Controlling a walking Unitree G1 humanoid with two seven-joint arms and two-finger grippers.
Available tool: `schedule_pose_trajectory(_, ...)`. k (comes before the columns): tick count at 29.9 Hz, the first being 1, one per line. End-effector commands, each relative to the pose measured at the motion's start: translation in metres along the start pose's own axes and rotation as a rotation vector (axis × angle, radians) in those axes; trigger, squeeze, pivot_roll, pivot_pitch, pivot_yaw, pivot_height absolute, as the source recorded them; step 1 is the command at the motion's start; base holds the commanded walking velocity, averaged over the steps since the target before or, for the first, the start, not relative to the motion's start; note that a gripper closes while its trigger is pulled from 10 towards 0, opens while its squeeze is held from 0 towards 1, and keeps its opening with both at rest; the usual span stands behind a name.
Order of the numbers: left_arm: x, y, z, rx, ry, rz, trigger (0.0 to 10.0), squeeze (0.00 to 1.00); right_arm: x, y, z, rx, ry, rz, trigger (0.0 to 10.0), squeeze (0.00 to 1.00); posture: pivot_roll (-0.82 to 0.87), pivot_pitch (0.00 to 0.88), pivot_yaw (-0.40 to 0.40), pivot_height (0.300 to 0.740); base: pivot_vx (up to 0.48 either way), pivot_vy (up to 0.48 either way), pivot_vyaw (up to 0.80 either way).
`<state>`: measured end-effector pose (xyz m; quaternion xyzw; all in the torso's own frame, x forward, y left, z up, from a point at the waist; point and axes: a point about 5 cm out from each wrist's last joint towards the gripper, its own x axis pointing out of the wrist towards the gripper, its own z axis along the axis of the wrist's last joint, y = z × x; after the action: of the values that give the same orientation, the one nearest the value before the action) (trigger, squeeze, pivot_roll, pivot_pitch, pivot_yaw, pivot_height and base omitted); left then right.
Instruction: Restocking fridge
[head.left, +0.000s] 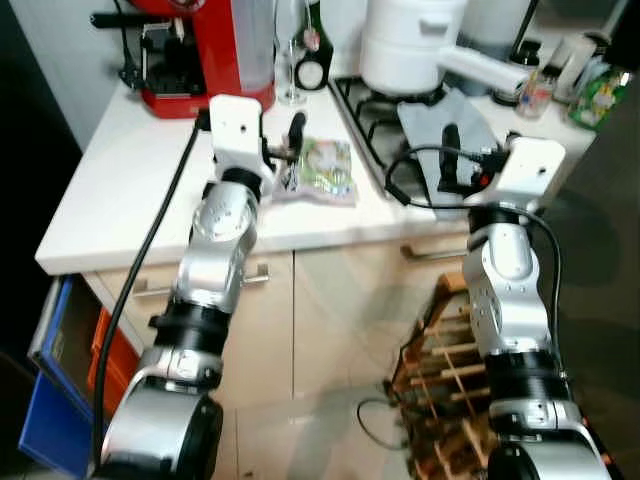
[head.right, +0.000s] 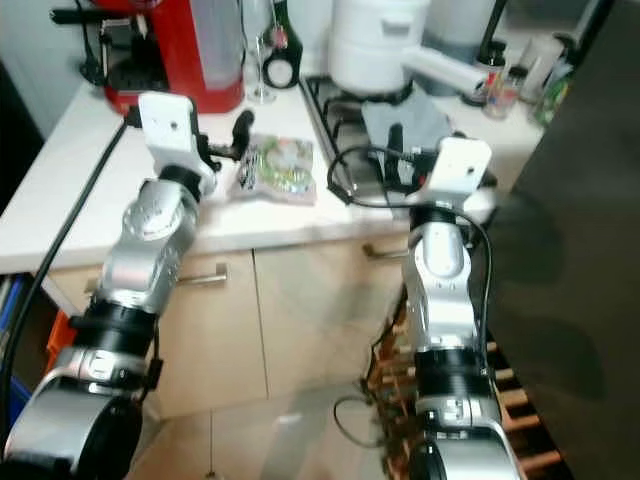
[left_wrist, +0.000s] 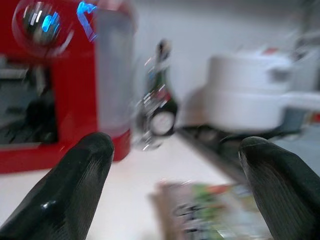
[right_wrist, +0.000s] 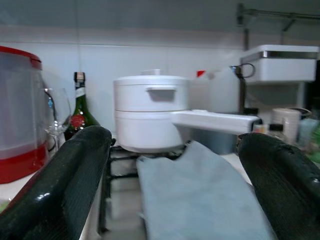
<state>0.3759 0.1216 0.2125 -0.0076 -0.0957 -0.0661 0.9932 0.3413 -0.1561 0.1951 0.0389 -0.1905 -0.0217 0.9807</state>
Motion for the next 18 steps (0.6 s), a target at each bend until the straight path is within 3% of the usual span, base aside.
schedule_pose_trajectory(1,0.0,0.012,-0.013,-0.078,0.094,0.026,10.0,0.0,-0.003,0.009,-0.002,0.003,0.016,0.037,10.0,0.09,-0.04,0.0,0.002,0.74,0.0,0.0,0.0)
schedule_pose_trajectory(3,-0.001,0.011,-0.025,-0.154,0.171,0.006,10.0,0.0,-0.006,0.008,-0.004,-0.001,0.027,0.039,10.0,0.09,-0.04,0.0,0.004,0.74,0.0,0.0,0.0)
schedule_pose_trajectory(4,-0.001,0.011,-0.025,-0.154,0.171,0.006,10.0,0.0,-0.006,0.008,-0.004,-0.001,0.027,0.039,10.0,0.09,-0.04,0.0,0.004,0.74,0.0,0.0,0.0)
schedule_pose_trajectory(5,-0.003,0.012,-0.045,-0.258,0.28,0.017,10.0,0.0,-0.008,0.007,-0.008,0.0,0.048,0.034,10.0,0.08,-0.04,0.0,0.008,0.74,0.0,0.0,0.0)
schedule_pose_trajectory(9,-0.004,0.009,-0.065,-0.471,0.394,0.013,10.0,0.0,-0.008,0.007,-0.011,0.0,0.06,0.031,10.0,0.09,-0.06,0.0,0.018,0.74,0.0,0.0,0.0)
schedule_pose_trajectory(18,0.01,0.009,-0.051,-0.557,0.346,-0.025,10.0,0.0,-0.016,0.007,-0.012,-0.005,0.07,0.036,10.0,0.09,-0.07,0.0,0.029,0.74,0.0,0.0,0.0)
